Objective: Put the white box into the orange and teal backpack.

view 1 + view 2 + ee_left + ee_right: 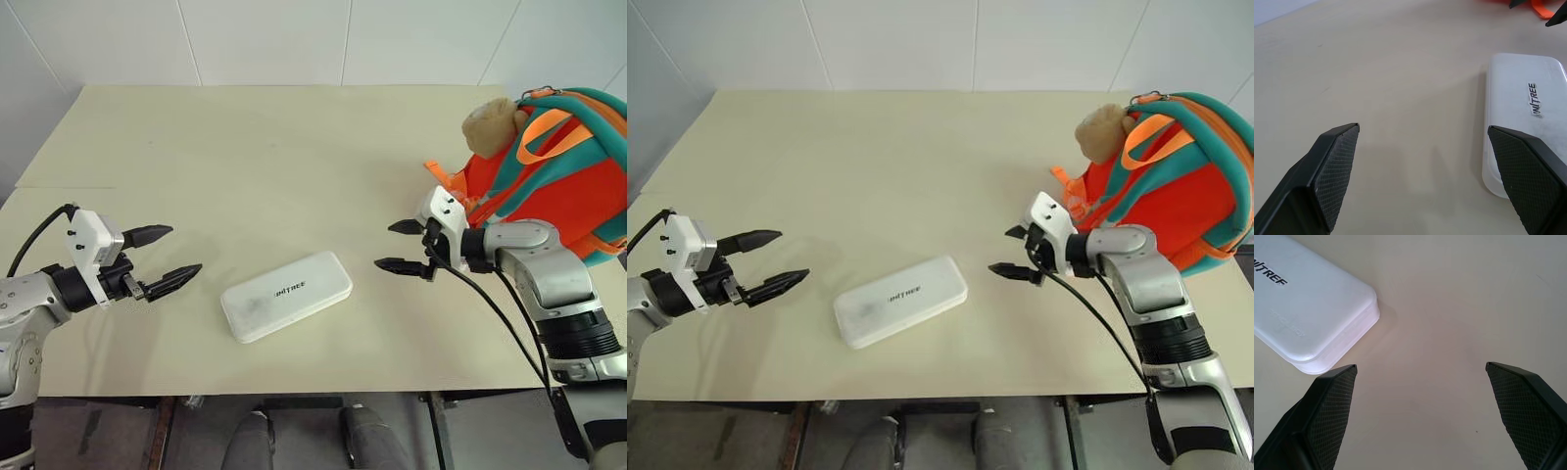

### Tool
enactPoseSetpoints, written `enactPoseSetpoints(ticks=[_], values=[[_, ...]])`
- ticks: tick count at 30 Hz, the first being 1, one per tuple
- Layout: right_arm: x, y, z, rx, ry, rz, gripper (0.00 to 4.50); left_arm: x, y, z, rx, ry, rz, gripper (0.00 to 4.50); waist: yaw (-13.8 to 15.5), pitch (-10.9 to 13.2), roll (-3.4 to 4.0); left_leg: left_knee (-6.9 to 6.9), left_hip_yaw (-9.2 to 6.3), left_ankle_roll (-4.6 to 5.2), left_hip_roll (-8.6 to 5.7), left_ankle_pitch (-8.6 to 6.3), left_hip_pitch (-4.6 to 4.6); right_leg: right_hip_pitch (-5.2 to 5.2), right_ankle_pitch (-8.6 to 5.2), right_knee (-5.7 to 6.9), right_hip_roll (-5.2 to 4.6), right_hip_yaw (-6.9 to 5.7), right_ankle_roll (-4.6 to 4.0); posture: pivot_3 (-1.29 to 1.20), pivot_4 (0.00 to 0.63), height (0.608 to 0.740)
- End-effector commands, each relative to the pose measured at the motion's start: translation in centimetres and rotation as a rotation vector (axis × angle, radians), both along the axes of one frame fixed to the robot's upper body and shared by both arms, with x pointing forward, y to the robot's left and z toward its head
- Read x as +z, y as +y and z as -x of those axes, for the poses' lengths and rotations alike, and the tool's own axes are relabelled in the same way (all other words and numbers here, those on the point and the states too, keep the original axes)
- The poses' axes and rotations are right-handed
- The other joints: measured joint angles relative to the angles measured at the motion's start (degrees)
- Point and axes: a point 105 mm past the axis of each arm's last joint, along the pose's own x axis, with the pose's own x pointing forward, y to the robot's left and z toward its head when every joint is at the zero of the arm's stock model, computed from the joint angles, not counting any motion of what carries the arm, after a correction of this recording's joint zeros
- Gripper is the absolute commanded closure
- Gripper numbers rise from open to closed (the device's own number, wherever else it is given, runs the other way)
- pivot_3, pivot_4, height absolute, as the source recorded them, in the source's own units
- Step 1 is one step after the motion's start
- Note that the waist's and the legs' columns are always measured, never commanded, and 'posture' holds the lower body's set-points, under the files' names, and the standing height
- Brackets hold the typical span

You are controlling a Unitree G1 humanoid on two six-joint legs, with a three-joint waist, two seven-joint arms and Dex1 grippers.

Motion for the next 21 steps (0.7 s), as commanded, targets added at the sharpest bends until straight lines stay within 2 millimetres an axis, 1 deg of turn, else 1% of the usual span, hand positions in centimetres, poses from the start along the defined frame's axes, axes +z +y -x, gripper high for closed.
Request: enactPoseSetpoints(ticks=[1,3,4,6,8,9,11,13,15,16,21], values=[[1.2,1.2,0.2,0.038,-0.035,-0.027,0.01,1.1,0.0,0.6,-0.021,-0.049,-0.033,0.19,0.0,0.0,0.0,0.0,-0.01,0.0,0.0,0.0,0.0,0.0,0.0,0.0,0.0,0.0,0.0,0.0,0.15,0.74],[1.2,1.4,0.3,0.05,-0.022,-0.051,0.42,0.9,-0.3,0.8,-0.042,-0.023,-0.023,0.59,0.1,0.0,0.0,0.0,-0.01,0.0,0.0,0.0,0.0,0.0,0.0,0.0,0.0,0.0,0.0,0.0,0.15,0.74],[1.2,1.4,0.3,0.049,-0.016,-0.055,0.69,0.8,-0.4,0.9,-0.047,-0.013,-0.019,0.91,0.1,0.0,0.0,0.0,0.0,0.0,0.0,0.0,0.0,0.01,0.0,0.0,0.0,0.0,0.0,0.0,0.15,0.74],[1.3,1.6,0.2,0.044,-0.023,-0.058,1.29,0.7,-0.5,1.1,-0.057,0.012,-0.018,1.46,0.1,0.0,0.0,0.0,0.0,0.0,0.0,0.0,-0.01,0.01,0.0,-0.01,0.0,0.0,0.0,0.0,0.15,0.74],[1.4,1.9,0.1,0.045,-0.036,-0.066,1.96,0.3,-0.1,1.1,-0.052,0.053,-0.042,2.09,0.1,0.0,0.0,0.0,-0.01,0.0,0.0,0.0,-0.01,0.01,0.0,-0.01,0.0,0.0,0.0,0.0,0.15,0.74],[1.3,1.9,0.1,0.048,-0.038,-0.065,2.28,0.0,0.1,1.1,-0.041,0.083,-0.054,2.36,0.1,0.0,0.0,0.0,-0.01,0.0,0.0,0.0,-0.01,0.0,0.0,0.0,0.0,0.0,-0.01,0.0,0.15,0.74],[0.7,2.0,0.1,0.039,-0.031,-0.061,3.0,-1.1,0.7,1.4,-0.021,0.161,-0.08,3.06,-0.1,0.0,0.0,0.0,-0.01,0.0,0.0,0.0,0.0,0.0,0.0,0.0,0.0,-0.01,-0.01,0.0,0.15,0.74],[-0.1,2.3,0.2,0.051,-0.023,-0.041,3.73,-2.2,0.6,2.4,-0.031,0.268,-0.1,3.73,-0.3,0.0,0.0,-0.01,0.01,0.0,0.0,0.0,0.0,0.0,0.0,0.0,0.0,0.01,-0.01,0.0,0.15,0.74],[-0.3,2.7,0.3,0.058,-0.027,-0.035,4.41,-3.1,0.5,3.2,-0.044,0.35,-0.104,4.36,-0.5,0.0,0.0,-0.06,0.01,-0.01,0.0,-0.01,-0.01,-0.02,-0.01,-0.04,0.0,0.02,-0.02,0.0,0.15,0.74],[-0.3,2.9,0.3,0.059,-0.029,-0.036,4.49,-3.5,0.5,3.6,-0.053,0.38,-0.1,4.47,-0.5,0.0,0.0,-0.08,0.01,-0.01,0.01,-0.01,-0.01,-0.02,-0.01,-0.04,0.0,0.01,-0.03,0.0,0.15,0.74],[-1.4,3.3,0.3,0.059,-0.031,0.0,4.49,-5.1,-0.9,4.4,-0.101,0.491,-0.02,4.47,-0.5,0.0,0.0,-0.08,-0.01,-0.01,0.02,-0.01,0.0,-0.02,-0.02,-0.01,0.0,-0.02,-0.06,0.0,0.15,0.74]])
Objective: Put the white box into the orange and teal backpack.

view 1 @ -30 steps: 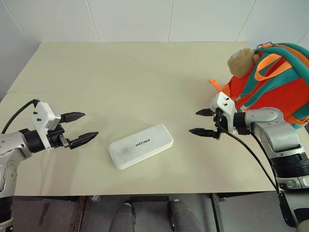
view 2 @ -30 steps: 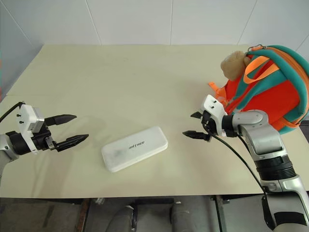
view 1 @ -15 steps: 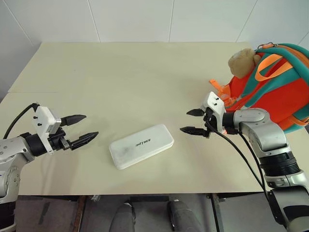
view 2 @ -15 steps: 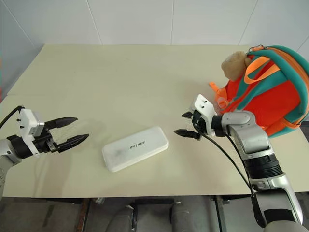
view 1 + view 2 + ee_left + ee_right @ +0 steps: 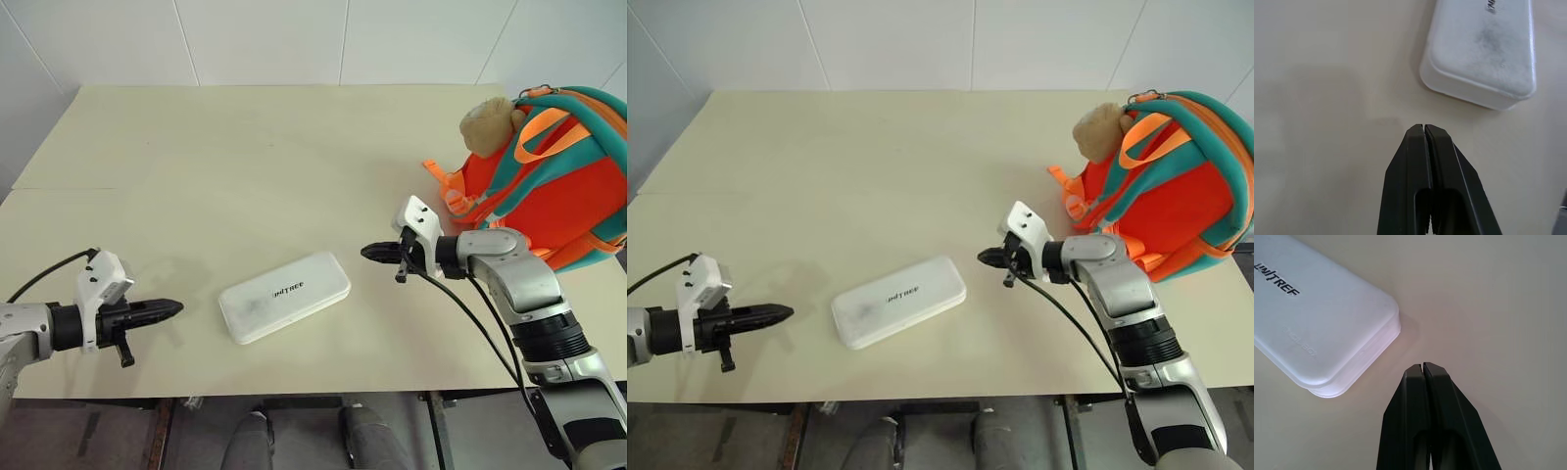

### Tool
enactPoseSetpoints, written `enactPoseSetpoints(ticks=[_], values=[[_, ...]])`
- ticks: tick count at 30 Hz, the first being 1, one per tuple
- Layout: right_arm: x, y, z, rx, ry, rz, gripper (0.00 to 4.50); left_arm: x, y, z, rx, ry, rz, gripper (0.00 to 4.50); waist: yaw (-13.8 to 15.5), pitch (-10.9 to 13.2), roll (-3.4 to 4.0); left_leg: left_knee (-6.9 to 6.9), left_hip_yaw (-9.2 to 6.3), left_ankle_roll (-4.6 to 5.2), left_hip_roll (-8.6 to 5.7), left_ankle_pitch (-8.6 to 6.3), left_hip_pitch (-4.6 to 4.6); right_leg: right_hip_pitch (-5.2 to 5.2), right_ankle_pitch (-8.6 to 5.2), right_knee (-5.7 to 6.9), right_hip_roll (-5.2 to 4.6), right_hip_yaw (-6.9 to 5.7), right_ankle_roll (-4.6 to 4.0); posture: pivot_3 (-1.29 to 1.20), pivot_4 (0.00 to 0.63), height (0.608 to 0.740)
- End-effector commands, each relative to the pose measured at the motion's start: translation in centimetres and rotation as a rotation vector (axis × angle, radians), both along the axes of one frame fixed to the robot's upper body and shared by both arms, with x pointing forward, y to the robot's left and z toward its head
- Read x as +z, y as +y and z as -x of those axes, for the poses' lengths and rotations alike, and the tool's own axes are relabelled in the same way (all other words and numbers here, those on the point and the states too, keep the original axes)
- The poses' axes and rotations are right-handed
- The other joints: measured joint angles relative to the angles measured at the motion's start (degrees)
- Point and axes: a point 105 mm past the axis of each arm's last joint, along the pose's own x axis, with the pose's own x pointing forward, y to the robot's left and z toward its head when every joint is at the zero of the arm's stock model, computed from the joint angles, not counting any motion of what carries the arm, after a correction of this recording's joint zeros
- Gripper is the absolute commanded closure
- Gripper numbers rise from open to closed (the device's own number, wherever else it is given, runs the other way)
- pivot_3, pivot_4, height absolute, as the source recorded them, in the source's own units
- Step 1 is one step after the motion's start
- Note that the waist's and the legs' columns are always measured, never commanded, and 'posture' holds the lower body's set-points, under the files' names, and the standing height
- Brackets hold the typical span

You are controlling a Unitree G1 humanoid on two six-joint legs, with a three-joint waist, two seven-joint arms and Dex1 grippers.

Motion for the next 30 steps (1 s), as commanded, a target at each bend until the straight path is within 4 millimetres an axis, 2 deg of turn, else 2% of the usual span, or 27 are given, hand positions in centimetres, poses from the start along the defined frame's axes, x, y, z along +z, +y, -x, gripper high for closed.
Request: enactPoseSetpoints(ticks=[1,8,13,16,21,30], values=[[0.2,0.6,0.2,0.021,-0.05,0.016,4.49,-0.4,-1.3,0.5,-0.032,0.051,0.057,4.47,0.0,0.0,0.0,0.01,0.0,0.0,0.0,0.0,0.0,0.0,0.0,0.0,0.0,0.0,0.0,0.0,0.15,0.74],[-1.4,0.9,-0.1,0.008,-0.048,0.1,4.49,-2.2,-2.3,0.0,0.005,0.114,0.13,4.47,0.0,0.0,0.0,0.01,-0.01,0.0,0.0,0.0,0.0,0.0,0.01,0.0,0.0,-0.01,0.0,0.0,0.15,0.74],[-1.7,1.5,0.4,0.033,-0.027,0.101,4.49,-2.7,-3.0,-1.4,0.015,0.035,0.175,4.47,0.1,0.0,-0.01,0.02,-0.02,-0.01,0.0,0.01,0.0,0.0,0.01,0.02,0.0,-0.01,0.0,0.0,0.15,0.74],[-1.8,1.9,0.9,0.06,-0.014,0.104,4.49,-3.0,-4.0,-1.4,-0.011,0.051,0.211,4.47,0.1,0.0,-0.03,0.08,-0.04,-0.01,-0.01,0.01,0.0,0.03,0.02,0.03,0.01,-0.02,0.01,0.0,0.15,0.74],[-1.8,2.6,1.5,0.098,0.002,0.098,4.49,-3.5,-4.4,-1.9,-0.009,0.044,0.214,4.47,0.5,0.0,-0.03,0.08,-0.04,-0.01,-0.01,0.01,0.0,0.03,0.02,0.04,0.01,-0.02,0.01,0.0,0.15,0.74],[-1.3,3.2,4.4,0.208,0.098,0.087,4.49,-3.0,-4.9,-2.6,-0.036,0.001,0.207,4.47,0.7,0.0,-0.04,0.12,-0.07,-0.01,-0.01,0.01,0.0,0.05,0.03,0.04,0.01,-0.03,0.02,0.0,0.15,0.74]])
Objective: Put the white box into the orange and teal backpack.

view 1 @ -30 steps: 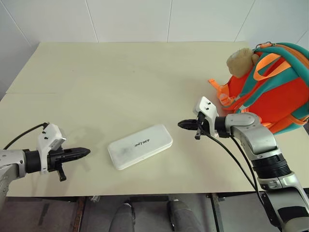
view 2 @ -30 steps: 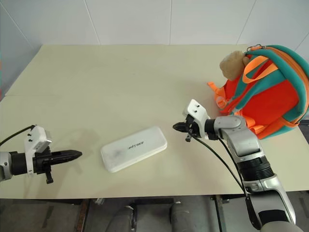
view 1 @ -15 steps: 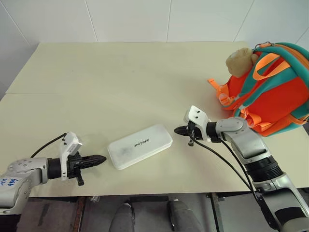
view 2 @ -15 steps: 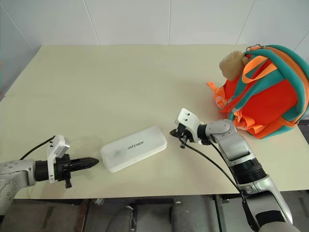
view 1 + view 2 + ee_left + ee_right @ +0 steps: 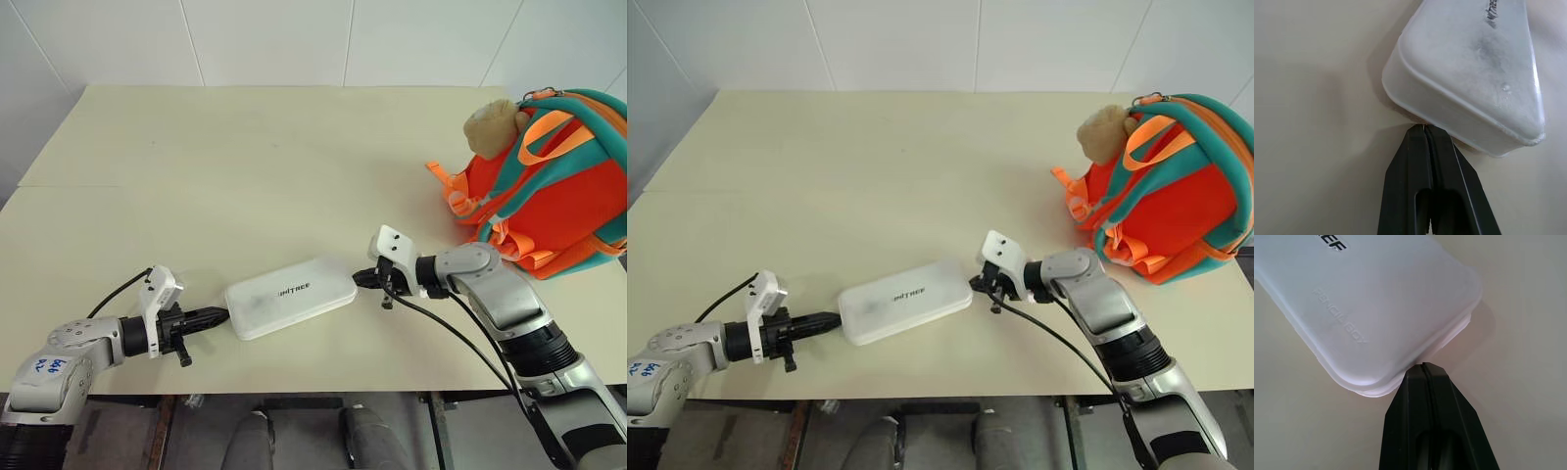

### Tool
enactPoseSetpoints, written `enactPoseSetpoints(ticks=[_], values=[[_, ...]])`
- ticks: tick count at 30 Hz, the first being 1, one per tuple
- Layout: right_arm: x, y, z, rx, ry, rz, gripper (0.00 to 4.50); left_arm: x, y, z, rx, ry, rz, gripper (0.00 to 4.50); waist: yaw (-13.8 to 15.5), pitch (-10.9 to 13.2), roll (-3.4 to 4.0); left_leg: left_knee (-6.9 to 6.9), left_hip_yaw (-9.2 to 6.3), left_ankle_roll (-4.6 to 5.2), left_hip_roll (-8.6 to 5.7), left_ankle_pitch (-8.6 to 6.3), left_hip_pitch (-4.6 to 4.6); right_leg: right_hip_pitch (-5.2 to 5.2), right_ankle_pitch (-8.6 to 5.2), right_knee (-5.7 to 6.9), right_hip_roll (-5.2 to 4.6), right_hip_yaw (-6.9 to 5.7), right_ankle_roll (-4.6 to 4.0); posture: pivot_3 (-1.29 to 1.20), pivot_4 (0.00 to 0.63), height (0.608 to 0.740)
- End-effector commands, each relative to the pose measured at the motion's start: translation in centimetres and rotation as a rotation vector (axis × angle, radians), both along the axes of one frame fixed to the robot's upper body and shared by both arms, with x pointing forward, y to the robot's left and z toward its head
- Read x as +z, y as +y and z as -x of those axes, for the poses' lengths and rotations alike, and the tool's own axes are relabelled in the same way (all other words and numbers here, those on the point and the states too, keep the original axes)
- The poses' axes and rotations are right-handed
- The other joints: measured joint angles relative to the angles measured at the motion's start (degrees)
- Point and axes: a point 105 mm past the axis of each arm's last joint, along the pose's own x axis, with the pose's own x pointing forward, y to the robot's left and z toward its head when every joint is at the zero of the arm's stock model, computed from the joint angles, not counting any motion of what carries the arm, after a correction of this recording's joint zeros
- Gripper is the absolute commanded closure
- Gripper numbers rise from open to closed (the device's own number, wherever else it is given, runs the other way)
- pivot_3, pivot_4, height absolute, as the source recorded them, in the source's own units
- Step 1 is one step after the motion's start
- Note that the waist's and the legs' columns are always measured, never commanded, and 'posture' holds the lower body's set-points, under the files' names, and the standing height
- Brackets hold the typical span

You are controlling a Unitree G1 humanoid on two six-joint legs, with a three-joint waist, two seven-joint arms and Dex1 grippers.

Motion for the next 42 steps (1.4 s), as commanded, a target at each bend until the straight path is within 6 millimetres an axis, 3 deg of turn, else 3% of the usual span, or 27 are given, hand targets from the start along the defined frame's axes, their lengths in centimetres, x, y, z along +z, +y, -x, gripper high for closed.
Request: enactPoseSetpoints(ticks=[1,6,13,18,26,32,42], values=[[1.1,0.7,1.9,0.094,0.026,-0.016,4.49,1.1,-0.5,-0.3,-0.04,-0.055,-0.012,4.47,0.0,0.0,0.0,0.0,-0.02,0.0,0.0,0.0,0.0,0.0,0.0,0.0,0.01,0.0,0.0,0.0,0.15,0.74],[0.6,0.1,3.9,0.146,0.099,0.027,4.49,1.4,-0.5,-0.2,-0.069,-0.055,-0.037,4.47,0.1,0.0,-0.01,0.0,-0.04,0.0,-0.01,0.0,-0.02,0.02,0.0,-0.05,0.0,-0.03,0.0,0.0,0.15,0.74],[0.2,-1.1,4.7,0.135,0.109,0.084,4.49,0.8,0.3,-0.2,-0.076,-0.021,-0.093,4.47,0.0,0.0,-0.01,0.0,-0.04,0.0,-0.01,0.0,-0.01,0.01,-0.01,-0.05,0.0,-0.02,-0.01,0.0,0.15,0.74],[0.2,-2.1,3.1,0.057,0.042,0.112,4.49,1.1,2.1,-0.1,-0.032,-0.018,-0.125,4.47,0.0,0.0,-0.02,0.0,-0.03,0.0,0.0,0.0,0.0,0.01,-0.01,-0.05,0.0,-0.02,-0.02,0.0,0.15,0.74],[-0.1,-2.9,0.7,-0.021,-0.022,0.142,4.49,1.2,3.7,1.9,0.013,0.029,-0.109,4.47,-0.1,0.0,-0.02,-0.06,-0.02,0.0,0.01,-0.01,0.0,-0.03,-0.03,-0.07,-0.01,-0.02,-0.06,0.0,0.15,0.74],[-0.6,-1.6,0.1,0.004,-0.025,0.122,4.49,1.5,2.5,2.0,0.026,-0.011,0.022,4.47,-0.2,0.0,-0.06,-0.01,-0.02,0.0,0.01,-0.01,0.01,0.02,0.0,-0.07,-0.01,-0.02,-0.07,0.0,0.15,0.74],[-0.4,-0.4,1.2,0.084,0.016,0.093,4.49,0.6,1.4,1.5,0.031,-0.026,0.07,4.47,-0.1,0.0,-0.07,-0.01,-0.02,0.0,0.01,-0.01,0.02,0.02,0.0,-0.06,-0.01,-0.02,-0.06,0.0,0.15,0.74]])
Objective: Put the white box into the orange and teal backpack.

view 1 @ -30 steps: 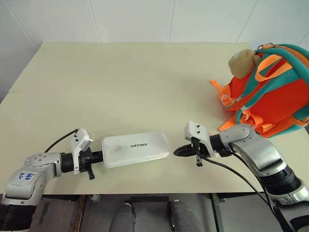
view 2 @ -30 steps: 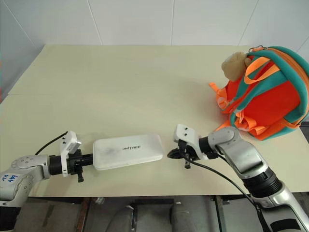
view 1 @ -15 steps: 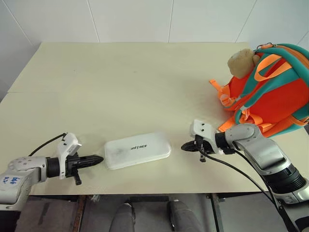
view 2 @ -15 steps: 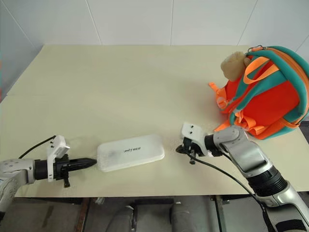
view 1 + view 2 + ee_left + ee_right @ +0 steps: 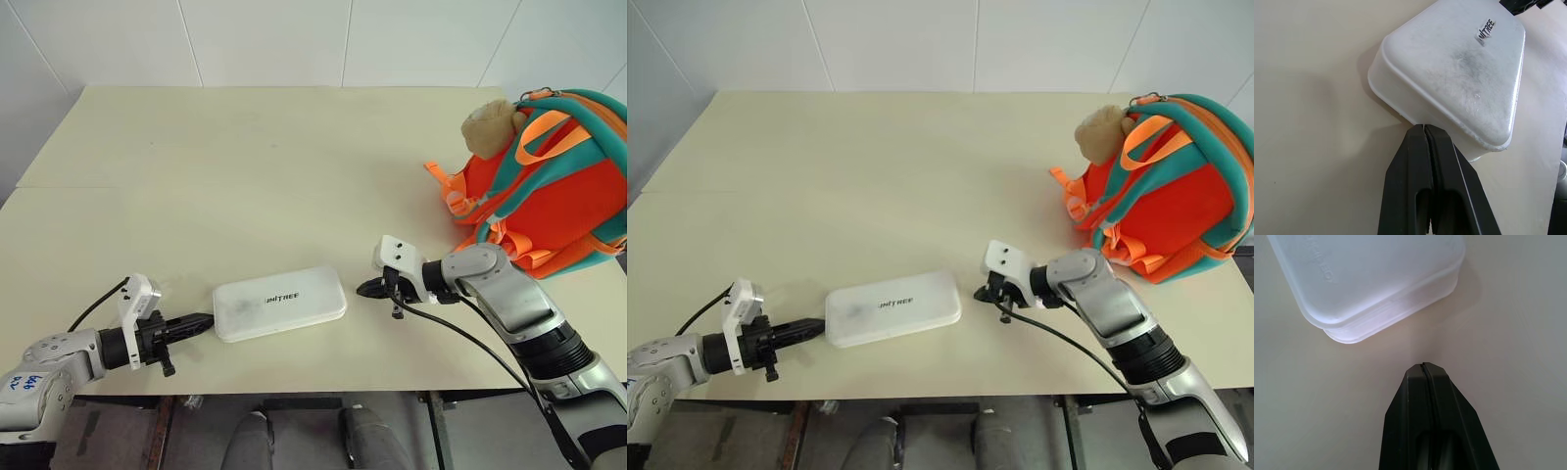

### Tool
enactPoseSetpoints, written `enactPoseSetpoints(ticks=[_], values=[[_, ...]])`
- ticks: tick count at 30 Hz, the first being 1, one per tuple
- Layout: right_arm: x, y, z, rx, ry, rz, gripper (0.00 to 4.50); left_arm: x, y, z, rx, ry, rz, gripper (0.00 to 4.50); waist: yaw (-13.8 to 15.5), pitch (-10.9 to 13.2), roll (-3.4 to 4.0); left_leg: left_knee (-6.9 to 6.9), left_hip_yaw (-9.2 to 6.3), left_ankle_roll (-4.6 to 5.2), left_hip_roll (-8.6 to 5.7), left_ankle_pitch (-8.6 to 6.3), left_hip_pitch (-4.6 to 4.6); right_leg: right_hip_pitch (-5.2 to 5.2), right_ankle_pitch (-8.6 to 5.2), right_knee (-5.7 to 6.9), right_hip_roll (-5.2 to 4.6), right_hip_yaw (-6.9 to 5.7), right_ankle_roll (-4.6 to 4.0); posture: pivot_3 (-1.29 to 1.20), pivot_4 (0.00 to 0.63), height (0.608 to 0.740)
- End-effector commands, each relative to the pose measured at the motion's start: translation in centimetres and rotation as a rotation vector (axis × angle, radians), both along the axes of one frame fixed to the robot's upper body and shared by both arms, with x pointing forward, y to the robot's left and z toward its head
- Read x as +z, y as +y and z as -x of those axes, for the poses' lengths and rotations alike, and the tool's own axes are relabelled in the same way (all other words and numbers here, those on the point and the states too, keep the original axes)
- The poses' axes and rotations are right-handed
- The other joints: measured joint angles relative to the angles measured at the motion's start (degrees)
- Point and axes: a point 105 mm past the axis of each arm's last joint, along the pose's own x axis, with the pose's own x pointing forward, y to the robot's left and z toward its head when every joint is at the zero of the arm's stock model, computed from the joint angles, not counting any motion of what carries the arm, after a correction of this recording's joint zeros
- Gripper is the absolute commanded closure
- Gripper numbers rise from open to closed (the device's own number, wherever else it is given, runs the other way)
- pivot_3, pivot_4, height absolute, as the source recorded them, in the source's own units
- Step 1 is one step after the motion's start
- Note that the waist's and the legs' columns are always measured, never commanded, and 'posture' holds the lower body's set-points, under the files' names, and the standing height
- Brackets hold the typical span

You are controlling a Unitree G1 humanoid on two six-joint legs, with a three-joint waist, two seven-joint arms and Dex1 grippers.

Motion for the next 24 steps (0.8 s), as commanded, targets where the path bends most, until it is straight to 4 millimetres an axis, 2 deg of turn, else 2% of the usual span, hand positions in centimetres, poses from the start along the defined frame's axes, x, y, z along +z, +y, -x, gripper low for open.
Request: enactPoseSetpoints(ticks=[1,7,19,24], values=[[0.5,1.1,1.0,0.068,0.007,-0.014,4.49,0.4,-0.6,-0.2,-0.019,-0.044,0.008,4.47,0.1,0.0,0.0,0.0,0.0,0.0,0.0,0.0,0.0,0.0,0.0,0.0,0.0,0.0,0.0,0.0,0.15,0.74],[1.1,1.6,3.5,0.163,0.11,-0.041,4.49,0.8,-1.6,-0.4,-0.065,-0.057,-0.001,4.47,0.2,0.0,0.0,0.0,-0.01,0.0,0.0,0.0,-0.02,0.0,0.0,-0.01,0.0,-0.01,0.0,0.0,0.15,0.74],[1.5,0.8,5.4,0.204,0.173,-0.021,4.49,1.1,-1.9,-0.3,-0.151,-0.034,-0.078,4.47,0.1,0.0,0.0,-0.02,-0.01,0.0,0.0,0.0,-0.02,-0.01,-0.01,-0.05,0.0,-0.01,-0.01,0.0,0.15,0.74],[1.1,0.2,5.9,0.198,0.184,0.004,4.49,0.9,-1.8,0.0,-0.162,-0.014,-0.113,4.47,0.1,0.0,0.0,-0.04,-0.01,-0.01,0.0,-0.01,-0.04,-0.02,-0.01,-0.09,-0.01,0.0,-0.01,0.0,0.15,0.74]])
